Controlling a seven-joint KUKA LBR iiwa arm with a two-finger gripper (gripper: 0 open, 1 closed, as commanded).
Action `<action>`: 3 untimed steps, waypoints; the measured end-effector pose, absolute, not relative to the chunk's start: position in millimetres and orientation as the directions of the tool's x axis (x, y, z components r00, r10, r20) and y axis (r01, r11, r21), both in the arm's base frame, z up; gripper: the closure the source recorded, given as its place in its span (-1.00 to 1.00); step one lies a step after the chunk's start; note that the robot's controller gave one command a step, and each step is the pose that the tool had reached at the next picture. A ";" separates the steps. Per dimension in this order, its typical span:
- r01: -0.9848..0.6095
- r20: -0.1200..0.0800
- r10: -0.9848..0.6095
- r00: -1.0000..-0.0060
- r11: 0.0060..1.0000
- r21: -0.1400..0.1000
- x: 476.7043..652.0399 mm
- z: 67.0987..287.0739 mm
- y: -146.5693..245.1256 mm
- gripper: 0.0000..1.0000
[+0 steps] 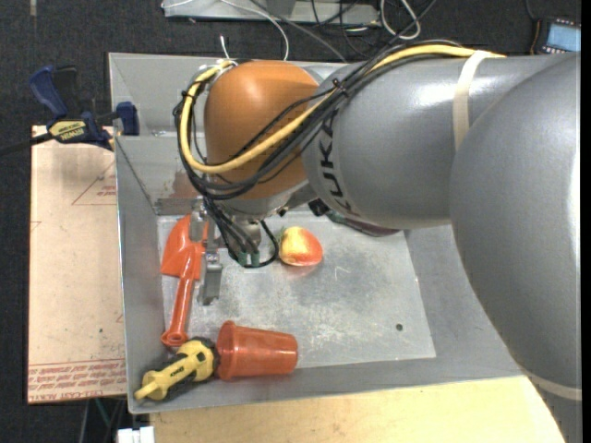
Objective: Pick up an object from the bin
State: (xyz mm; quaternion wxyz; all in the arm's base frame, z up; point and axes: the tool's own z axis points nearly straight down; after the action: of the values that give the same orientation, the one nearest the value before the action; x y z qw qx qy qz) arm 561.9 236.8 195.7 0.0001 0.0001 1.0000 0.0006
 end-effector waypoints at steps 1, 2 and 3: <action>-0.271 -0.003 -0.271 -0.963 0.963 0.002 581.8 117.8 228.8 -1.00; -0.555 -0.004 -0.555 -0.832 0.832 0.001 593.2 114.2 221.7 -1.00; -0.763 -0.001 -0.763 -0.647 0.647 0.004 572.6 99.4 222.7 -1.00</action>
Offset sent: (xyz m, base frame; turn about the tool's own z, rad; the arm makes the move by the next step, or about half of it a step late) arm 0.0357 -0.0188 -0.0714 -0.6747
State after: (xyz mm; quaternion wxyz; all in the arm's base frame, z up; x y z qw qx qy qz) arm 572.6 222.7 99.4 -0.0005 -0.4202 0.9074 0.0020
